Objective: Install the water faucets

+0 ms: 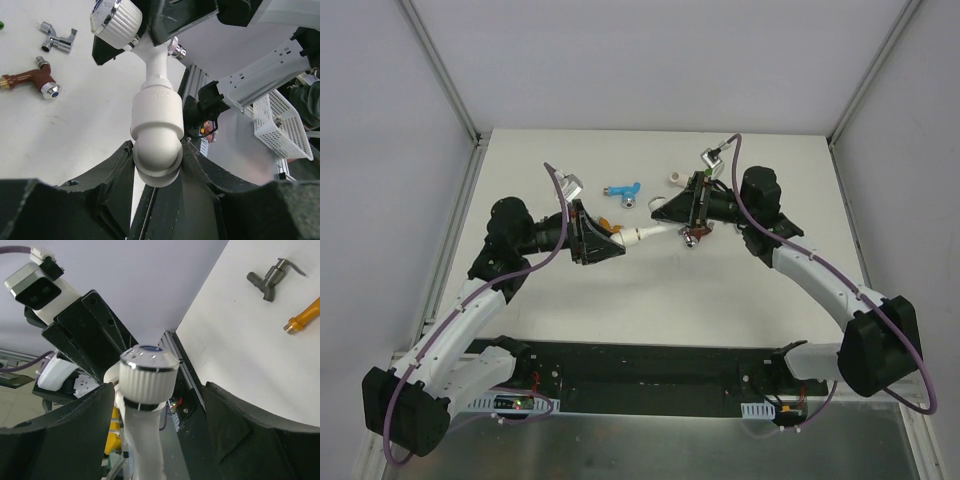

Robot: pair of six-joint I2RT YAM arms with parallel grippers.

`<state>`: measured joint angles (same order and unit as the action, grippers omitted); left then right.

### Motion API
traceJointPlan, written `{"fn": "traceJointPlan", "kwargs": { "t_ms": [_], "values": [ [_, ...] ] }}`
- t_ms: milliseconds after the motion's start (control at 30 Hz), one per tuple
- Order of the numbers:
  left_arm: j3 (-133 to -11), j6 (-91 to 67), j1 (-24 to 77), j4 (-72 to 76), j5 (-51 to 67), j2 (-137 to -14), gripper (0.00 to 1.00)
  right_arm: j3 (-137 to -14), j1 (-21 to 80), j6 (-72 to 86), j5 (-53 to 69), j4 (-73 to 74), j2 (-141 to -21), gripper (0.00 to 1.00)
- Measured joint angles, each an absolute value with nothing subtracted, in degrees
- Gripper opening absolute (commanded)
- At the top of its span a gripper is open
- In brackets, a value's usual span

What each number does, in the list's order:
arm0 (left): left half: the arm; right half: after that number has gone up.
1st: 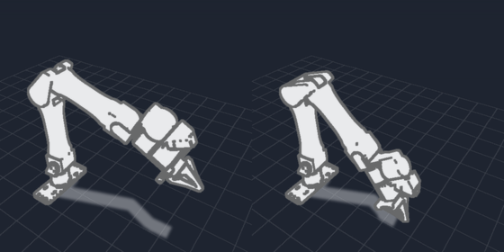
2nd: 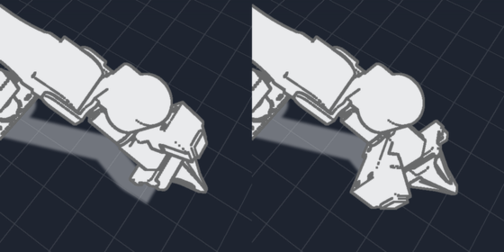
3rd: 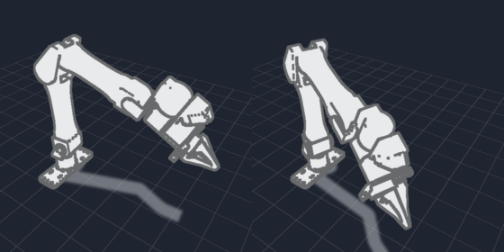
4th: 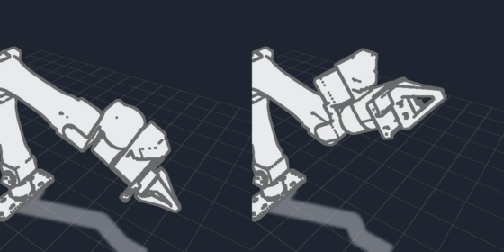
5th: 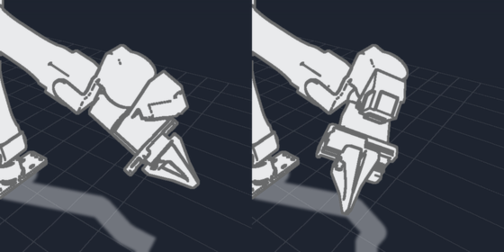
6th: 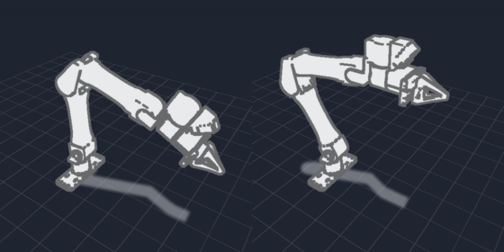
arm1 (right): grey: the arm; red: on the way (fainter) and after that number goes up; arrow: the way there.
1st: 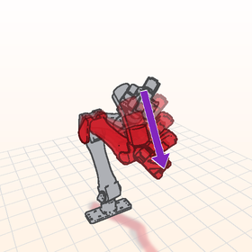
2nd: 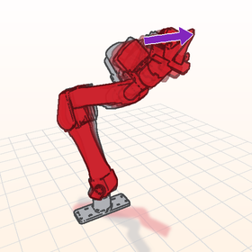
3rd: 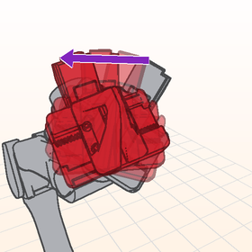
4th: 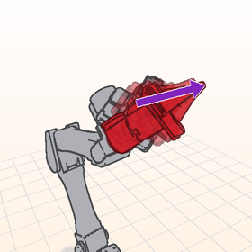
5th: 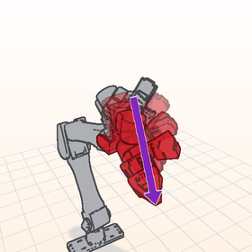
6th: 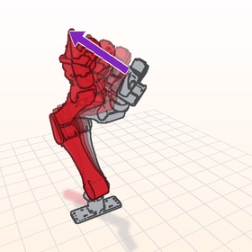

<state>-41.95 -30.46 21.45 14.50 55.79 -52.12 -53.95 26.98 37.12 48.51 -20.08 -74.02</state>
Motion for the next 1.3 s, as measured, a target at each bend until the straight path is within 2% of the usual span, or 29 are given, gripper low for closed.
{"fn": "traceJointPlan", "kwargs": {
  "t_ms": [67,200,233,267,367,500,633,767,1000,1300],
  "values": [
    [-42.0,-30.1,21.8,15.6,56.4,-52.1,0.00,-54.0,27.3,39.9,48.8,-20.9,-75.1,0.56],
    [-42.0,-27.1,21.8,16.3,56.7,-52.1,0.00,-54.0,27.7,45.3,50.0,-22.3,-76.5,0.06],
    [-42.0,-25.9,21.8,16.1,56.6,-52.1,0.00,-54.0,27.7,46.3,50.1,-22.5,-76.7,0.00],
    [-42.0,-24.6,21.8,16.1,56.4,-52.1,0.03,-54.0,27.6,46.9,50.1,-22.6,-76.8,0.00],
    [-41.9,-21.5,22.2,15.7,54.6,-51.5,0.53,-54.0,27.4,47.6,50.0,-22.6,-76.8,0.00],
    [-41.8,-21.3,22.5,13.7,46.9,-48.5,0.86,-53.7,27.4,43.8,48.9,-21.5,-75.8,0.00],
    [-42.0,-30.5,22.5,9.0,34.3,-44.3,0.89,-52.5,27.7,35.8,44.3,-19.1,-72.4,0.00],
    [-42.6,-46.4,22.5,2.9,25.5,-43.2,0.97,-51.8,29.3,26.0,36.8,-18.5,-68.9,0.00],
    [-41.6,-71.5,22.7,0.1,25.9,-49.9,0.99,-50.3,35.6,11.3,26.3,-21.6,-67.5,0.00],
    [-39.4,-84.8,25.3,2.7,24.4,-51.8,0.99,-45.8,42.2,-1.2,17.8,-28.2,-67.5,0.00]
  ]
}}
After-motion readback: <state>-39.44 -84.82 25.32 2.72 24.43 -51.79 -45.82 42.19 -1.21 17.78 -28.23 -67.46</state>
